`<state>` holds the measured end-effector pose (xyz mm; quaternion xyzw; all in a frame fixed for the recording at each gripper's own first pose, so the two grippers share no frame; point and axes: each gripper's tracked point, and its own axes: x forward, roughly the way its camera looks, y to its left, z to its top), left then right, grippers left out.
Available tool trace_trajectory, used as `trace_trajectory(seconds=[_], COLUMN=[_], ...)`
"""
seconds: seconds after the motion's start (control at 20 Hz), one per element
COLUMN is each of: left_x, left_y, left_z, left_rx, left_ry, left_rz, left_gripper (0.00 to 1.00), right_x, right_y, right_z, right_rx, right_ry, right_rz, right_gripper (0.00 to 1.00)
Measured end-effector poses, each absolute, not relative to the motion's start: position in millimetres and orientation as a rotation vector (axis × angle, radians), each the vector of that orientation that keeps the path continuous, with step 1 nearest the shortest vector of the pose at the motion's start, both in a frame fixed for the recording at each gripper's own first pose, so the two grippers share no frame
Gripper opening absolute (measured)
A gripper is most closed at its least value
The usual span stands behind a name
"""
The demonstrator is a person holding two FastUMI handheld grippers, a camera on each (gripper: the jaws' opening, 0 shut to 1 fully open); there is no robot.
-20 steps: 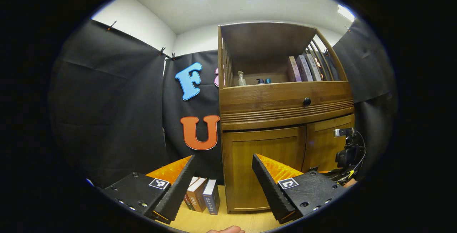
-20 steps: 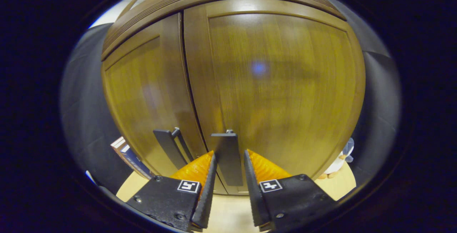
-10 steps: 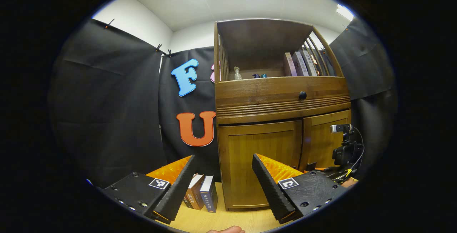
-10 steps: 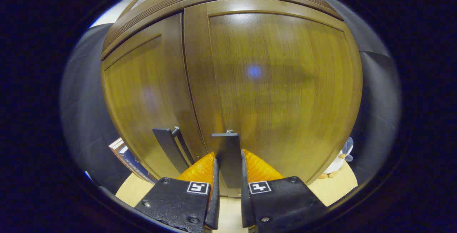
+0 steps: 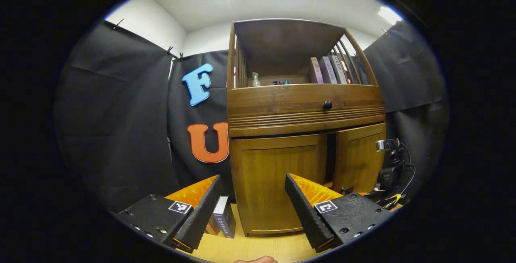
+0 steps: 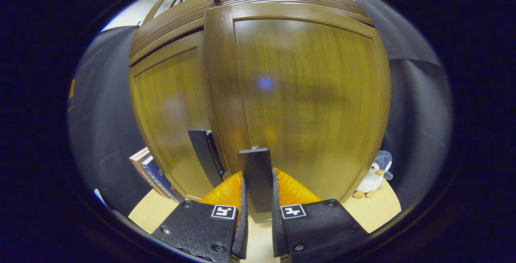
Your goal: Open the right door of the double-door shoe cabinet with the right hand, and open the left door with the left hand.
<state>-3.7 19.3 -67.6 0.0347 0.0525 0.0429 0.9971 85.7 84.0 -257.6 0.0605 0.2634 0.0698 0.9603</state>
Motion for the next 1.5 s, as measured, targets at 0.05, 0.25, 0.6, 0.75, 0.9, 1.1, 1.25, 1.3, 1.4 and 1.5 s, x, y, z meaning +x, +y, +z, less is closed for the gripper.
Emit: trace_trajectory(seconds=[0.05,0.25,0.6,0.75,0.9,1.1,1.25,1.3,1.4,1.5], left_x=[-3,-3,-5,-5,-5,-3,-1,0,2,3], left_y=[15,2,-16,-22,-30,-40,-47,-51,-57,-62], left_z=[-67,-67,-68,-72,-74,-77,-80,-82,-82,-83], left_rx=[0.068,0.072,0.073,0.073,0.069,0.065,0.060,0.058,0.057,0.054], left_ry=[0.102,0.102,0.101,0.111,0.119,0.125,0.132,0.138,0.140,0.143], left_rz=[0.078,0.056,0.035,0.024,0.013,-0.006,-0.018,-0.024,-0.036,-0.046], left_gripper=[0.95,0.95,0.95,0.95,0.95,0.95,0.95,0.95,0.95,0.95], right_x=[81,63,35,22,12,-4,-14,-18,-26,-34], right_y=[82,74,58,50,42,30,19,15,7,-2], right_z=[-257,-253,-248,-246,-243,-240,-239,-238,-237,-236], right_rx=[0.124,0.124,0.129,0.137,0.138,0.147,0.140,0.142,0.170,0.203], right_ry=[0.533,0.530,0.522,0.518,0.515,0.513,0.505,0.506,0.510,0.517], right_rz=[0.144,0.157,0.162,0.157,0.147,0.133,0.118,0.114,0.100,0.085], right_gripper=[0.28,0.28,0.27,0.27,0.27,0.27,0.27,0.27,0.27,0.25])
